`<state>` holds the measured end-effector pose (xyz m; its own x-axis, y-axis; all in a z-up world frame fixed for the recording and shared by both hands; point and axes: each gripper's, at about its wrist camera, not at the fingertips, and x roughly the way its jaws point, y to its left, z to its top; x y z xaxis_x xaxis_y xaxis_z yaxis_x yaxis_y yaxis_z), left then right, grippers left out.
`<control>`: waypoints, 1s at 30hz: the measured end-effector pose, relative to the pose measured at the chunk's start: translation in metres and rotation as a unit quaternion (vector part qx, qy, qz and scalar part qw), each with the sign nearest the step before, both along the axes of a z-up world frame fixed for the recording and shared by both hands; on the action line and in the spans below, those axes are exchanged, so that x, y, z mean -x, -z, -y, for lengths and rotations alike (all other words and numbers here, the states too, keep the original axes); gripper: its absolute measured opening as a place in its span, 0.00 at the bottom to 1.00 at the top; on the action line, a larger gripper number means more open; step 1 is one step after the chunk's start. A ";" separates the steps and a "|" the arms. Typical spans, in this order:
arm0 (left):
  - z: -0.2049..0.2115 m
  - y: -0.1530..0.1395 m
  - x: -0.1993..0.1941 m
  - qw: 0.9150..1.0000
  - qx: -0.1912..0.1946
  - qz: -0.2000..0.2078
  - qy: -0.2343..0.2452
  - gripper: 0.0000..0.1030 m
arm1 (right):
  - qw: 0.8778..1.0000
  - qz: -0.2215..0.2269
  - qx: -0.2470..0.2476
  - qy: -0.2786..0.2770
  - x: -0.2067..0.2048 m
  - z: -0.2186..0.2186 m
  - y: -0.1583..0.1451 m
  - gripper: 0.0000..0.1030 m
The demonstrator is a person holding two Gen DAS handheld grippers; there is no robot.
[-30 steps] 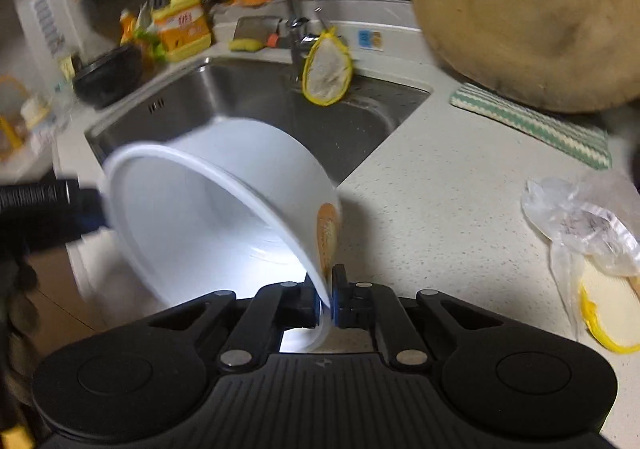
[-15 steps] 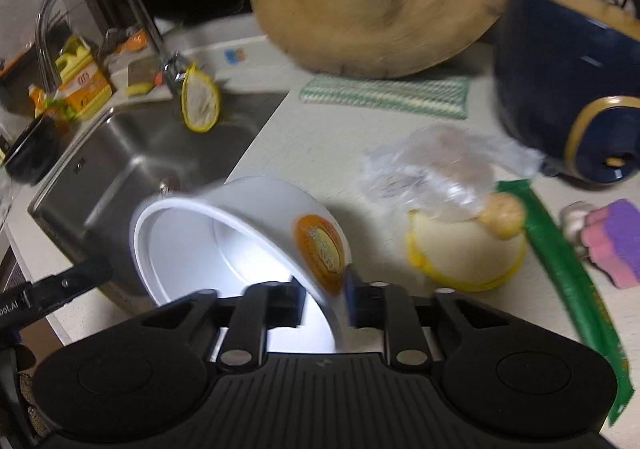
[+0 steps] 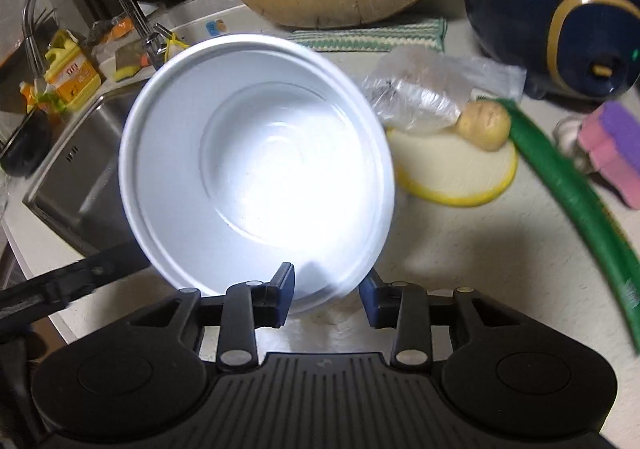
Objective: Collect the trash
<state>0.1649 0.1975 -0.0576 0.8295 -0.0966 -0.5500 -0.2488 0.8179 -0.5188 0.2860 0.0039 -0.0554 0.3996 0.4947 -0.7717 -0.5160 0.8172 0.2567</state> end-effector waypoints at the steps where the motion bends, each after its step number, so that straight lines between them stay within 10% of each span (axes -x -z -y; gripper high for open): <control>1: -0.001 0.000 0.000 1.000 0.007 0.004 0.002 0.21 | 1.000 0.002 -0.009 0.003 0.001 0.000 -0.004 0.35; 7: -0.003 -0.017 -0.002 0.999 0.009 0.029 0.021 0.20 | 0.997 0.016 -0.070 0.004 0.003 0.010 -0.041 0.42; 19: 0.014 -0.034 0.013 0.999 -0.034 0.015 0.000 0.20 | 0.994 0.103 -0.028 0.002 0.028 0.061 -0.055 0.47; 30: 0.134 -0.021 -0.019 0.969 -0.096 0.009 0.228 0.20 | 0.961 0.202 0.158 0.102 0.052 0.139 -0.012 0.57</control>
<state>0.1841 0.0636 -0.0365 0.7345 -0.3522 -0.5801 0.1687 0.9227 -0.3466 0.2341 -0.1349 -0.0436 0.7617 0.1402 -0.6326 -0.3421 0.9161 -0.2090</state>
